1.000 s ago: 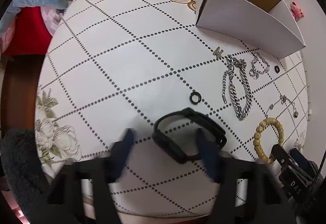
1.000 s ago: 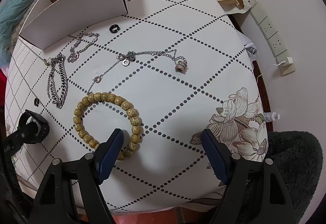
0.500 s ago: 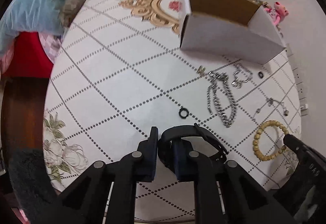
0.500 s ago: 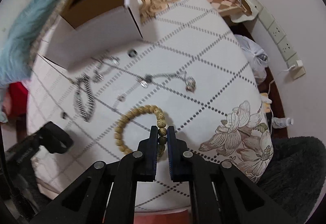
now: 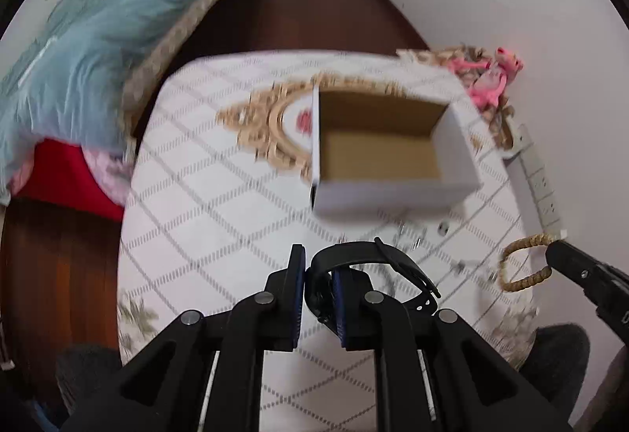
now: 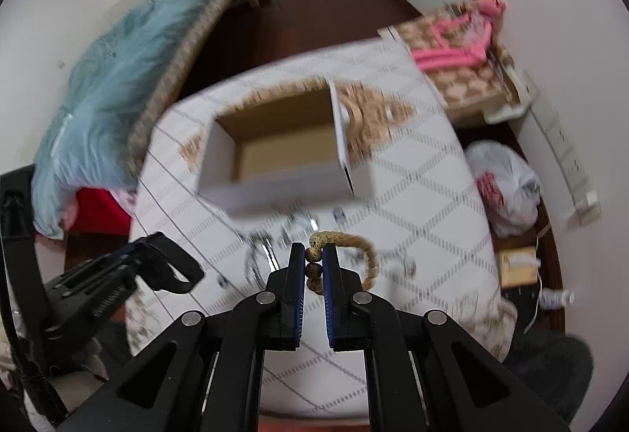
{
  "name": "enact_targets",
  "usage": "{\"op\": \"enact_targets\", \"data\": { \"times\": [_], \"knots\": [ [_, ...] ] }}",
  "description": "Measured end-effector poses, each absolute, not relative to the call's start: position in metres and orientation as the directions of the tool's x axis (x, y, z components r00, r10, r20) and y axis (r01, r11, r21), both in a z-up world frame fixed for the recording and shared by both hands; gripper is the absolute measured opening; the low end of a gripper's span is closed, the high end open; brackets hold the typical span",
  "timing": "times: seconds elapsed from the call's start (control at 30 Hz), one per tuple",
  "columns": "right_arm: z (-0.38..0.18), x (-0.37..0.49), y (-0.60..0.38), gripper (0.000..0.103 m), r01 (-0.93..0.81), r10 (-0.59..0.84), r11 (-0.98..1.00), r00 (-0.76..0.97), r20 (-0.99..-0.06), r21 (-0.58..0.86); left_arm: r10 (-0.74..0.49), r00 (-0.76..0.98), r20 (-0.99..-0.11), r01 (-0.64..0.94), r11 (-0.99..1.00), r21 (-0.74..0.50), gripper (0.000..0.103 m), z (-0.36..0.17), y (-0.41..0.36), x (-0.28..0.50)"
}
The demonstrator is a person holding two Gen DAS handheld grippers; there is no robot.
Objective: Organize jewelry
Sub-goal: 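Carry both items into the white box and open both grippers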
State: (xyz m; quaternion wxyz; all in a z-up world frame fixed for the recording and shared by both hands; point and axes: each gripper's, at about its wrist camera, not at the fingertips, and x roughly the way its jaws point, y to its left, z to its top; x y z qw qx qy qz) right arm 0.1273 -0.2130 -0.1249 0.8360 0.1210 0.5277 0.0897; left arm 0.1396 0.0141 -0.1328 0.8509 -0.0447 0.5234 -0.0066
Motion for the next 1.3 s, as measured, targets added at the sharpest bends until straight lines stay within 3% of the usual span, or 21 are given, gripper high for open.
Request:
{"op": "enact_targets", "data": {
  "times": [0.33, 0.83, 0.87, 0.93, 0.97, 1.0, 1.13, 1.17, 1.2, 1.27, 1.3],
  "knots": [
    [-0.081, 0.211, -0.202, 0.009, -0.072, 0.295, 0.951, 0.495, -0.817, 0.3, -0.075, 0.513, -0.855, 0.003, 0.996, -0.085, 0.01, -0.103, 0.002, 0.205],
    [-0.15, 0.313, -0.184, 0.009, -0.095, 0.37, 0.929, 0.287, -0.884, 0.358, -0.161, 0.341, -0.926, -0.024, 0.983, -0.18, 0.012, -0.157, 0.002, 0.284],
    [-0.152, 0.316, -0.184, 0.009, -0.097, 0.371, 0.929, 0.281, -0.885, 0.358, -0.167, 0.333, -0.928, -0.029, 0.982, -0.187, 0.016, -0.159, 0.002, 0.286],
    [-0.155, 0.319, -0.182, 0.009, -0.103, 0.385, 0.923, 0.265, -0.884, 0.37, -0.149, 0.325, -0.934, -0.037, 0.985, -0.17, 0.04, -0.16, 0.002, 0.29],
    [-0.157, 0.321, -0.182, 0.009, -0.105, 0.394, 0.919, 0.25, -0.884, 0.38, -0.128, 0.326, -0.937, -0.042, 0.988, -0.15, 0.077, -0.159, 0.002, 0.292],
    [-0.159, 0.324, -0.182, 0.009, -0.108, 0.404, 0.915, 0.236, -0.884, 0.39, -0.123, 0.334, -0.934, -0.045, 0.988, -0.146, 0.095, -0.157, 0.003, 0.292],
    [-0.162, 0.327, -0.187, 0.013, -0.089, 0.392, 0.92, 0.2, -0.898, 0.382, -0.105, 0.341, -0.934, -0.058, 0.989, -0.133, 0.095, -0.152, 0.009, 0.295],
    [-0.164, 0.327, -0.188, 0.024, -0.086, 0.387, 0.922, 0.193, -0.902, 0.377, -0.099, 0.343, -0.934, -0.063, 0.99, -0.128, 0.095, -0.151, 0.011, 0.295],
    [-0.165, 0.326, -0.19, 0.042, -0.074, 0.378, 0.926, 0.188, -0.906, 0.371, -0.088, 0.347, -0.934, -0.068, 0.991, -0.118, 0.096, -0.149, 0.013, 0.296],
    [-0.166, 0.323, -0.195, 0.061, -0.065, 0.37, 0.929, 0.191, -0.909, 0.364, -0.053, 0.362, -0.931, -0.081, 0.993, -0.088, 0.097, -0.147, 0.017, 0.293],
    [-0.166, 0.321, -0.196, 0.063, -0.061, 0.357, 0.934, 0.198, -0.913, 0.352, -0.037, 0.372, -0.927, -0.09, 0.993, -0.076, 0.097, -0.145, 0.019, 0.291]
  ]
}}
